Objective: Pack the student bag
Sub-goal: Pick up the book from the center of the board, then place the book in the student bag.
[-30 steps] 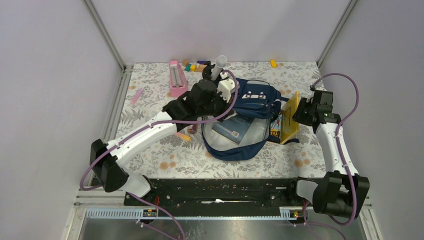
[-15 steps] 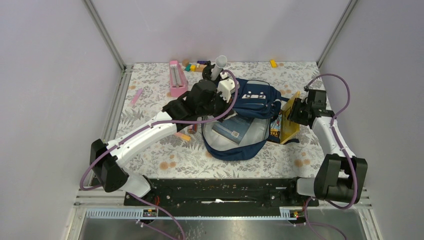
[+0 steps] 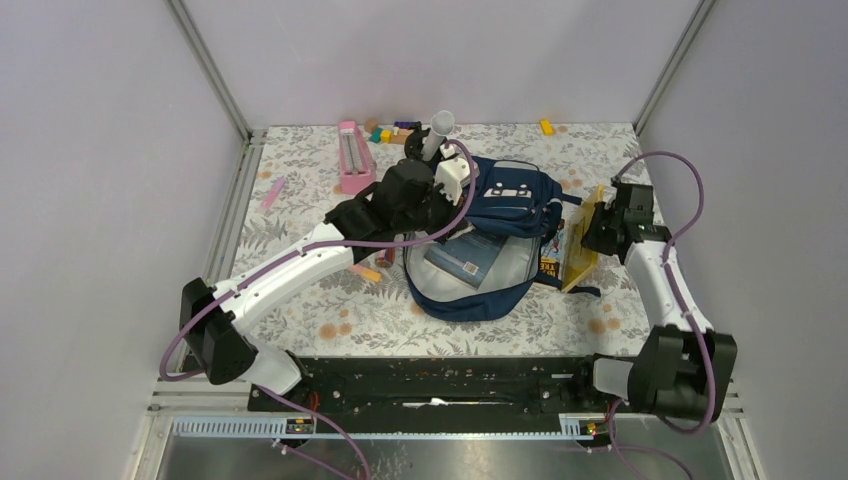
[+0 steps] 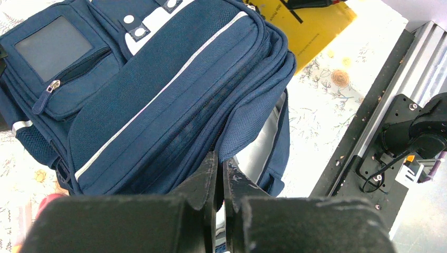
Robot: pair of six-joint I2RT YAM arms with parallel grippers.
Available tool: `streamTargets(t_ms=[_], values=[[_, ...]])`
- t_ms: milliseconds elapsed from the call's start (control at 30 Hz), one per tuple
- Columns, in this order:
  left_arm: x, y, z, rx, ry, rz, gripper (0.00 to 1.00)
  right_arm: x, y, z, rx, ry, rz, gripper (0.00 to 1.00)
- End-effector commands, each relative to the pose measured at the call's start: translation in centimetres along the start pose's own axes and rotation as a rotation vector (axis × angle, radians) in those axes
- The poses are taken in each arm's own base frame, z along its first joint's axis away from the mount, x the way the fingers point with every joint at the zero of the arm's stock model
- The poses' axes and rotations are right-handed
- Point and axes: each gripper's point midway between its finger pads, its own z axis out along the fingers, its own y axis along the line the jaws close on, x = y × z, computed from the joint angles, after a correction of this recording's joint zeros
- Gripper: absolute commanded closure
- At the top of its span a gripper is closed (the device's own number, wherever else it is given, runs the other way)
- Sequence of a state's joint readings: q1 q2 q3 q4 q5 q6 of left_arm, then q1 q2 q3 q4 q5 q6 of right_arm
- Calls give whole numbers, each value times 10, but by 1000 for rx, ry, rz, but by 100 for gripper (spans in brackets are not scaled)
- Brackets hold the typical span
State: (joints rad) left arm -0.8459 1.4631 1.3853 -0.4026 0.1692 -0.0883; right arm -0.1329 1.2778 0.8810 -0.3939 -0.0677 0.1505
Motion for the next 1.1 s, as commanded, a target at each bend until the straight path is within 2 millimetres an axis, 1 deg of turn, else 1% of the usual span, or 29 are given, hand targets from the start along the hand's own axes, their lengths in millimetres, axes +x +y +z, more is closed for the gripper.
streamTargets(t_ms=[0, 67, 133, 233, 300, 367, 433, 500, 567, 633, 700, 733, 800, 867, 1000, 1067], values=[[-62, -8, -28, 19, -197, 25, 100, -35, 8, -57, -7, -179, 15, 100], [-62, -9, -27, 20, -194, 23, 100, -36, 14, -83, -35, -228, 40, 100], [-61, -9, -26, 21, -192, 22, 100, -32, 25, -107, -98, -261, 71, 100], [-61, -9, -26, 22, -191, 24, 100, -19, 50, -140, -252, -289, 130, 100], [-61, -7, -26, 9, -192, 31, 100, -7, 71, -157, -383, -270, 193, 100], [-61, -3, -27, -11, -187, 37, 100, 13, 90, -164, -508, -208, 248, 100], [-60, 1, -25, -30, -182, 37, 100, 32, 102, -168, -589, -157, 292, 100], [-58, 5, -22, -48, -182, 35, 100, 46, 101, -174, -604, -149, 303, 100], [-56, 7, -19, -59, -178, 31, 100, 55, 98, -185, -592, -158, 283, 100], [-55, 8, -16, -61, -176, 26, 100, 66, 101, -193, -612, -110, 289, 100], [-56, 8, -14, -62, -180, 18, 100, 74, 113, -200, -690, -50, 309, 100], [-57, 10, -13, -69, -183, 11, 100, 77, 114, -201, -705, -34, 323, 100], [-58, 14, -11, -91, -183, -2, 100, 84, 113, -204, -700, -31, 329, 100], [-60, 18, -9, -117, -185, -17, 100, 89, 112, -211, -699, -21, 318, 100], [-63, 24, -4, -152, -180, -35, 100, 93, 123, -231, -776, 26, 325, 100], [-64, 25, -1, -154, -180, -43, 100, 95, 124, -237, -785, 31, 325, 100]])
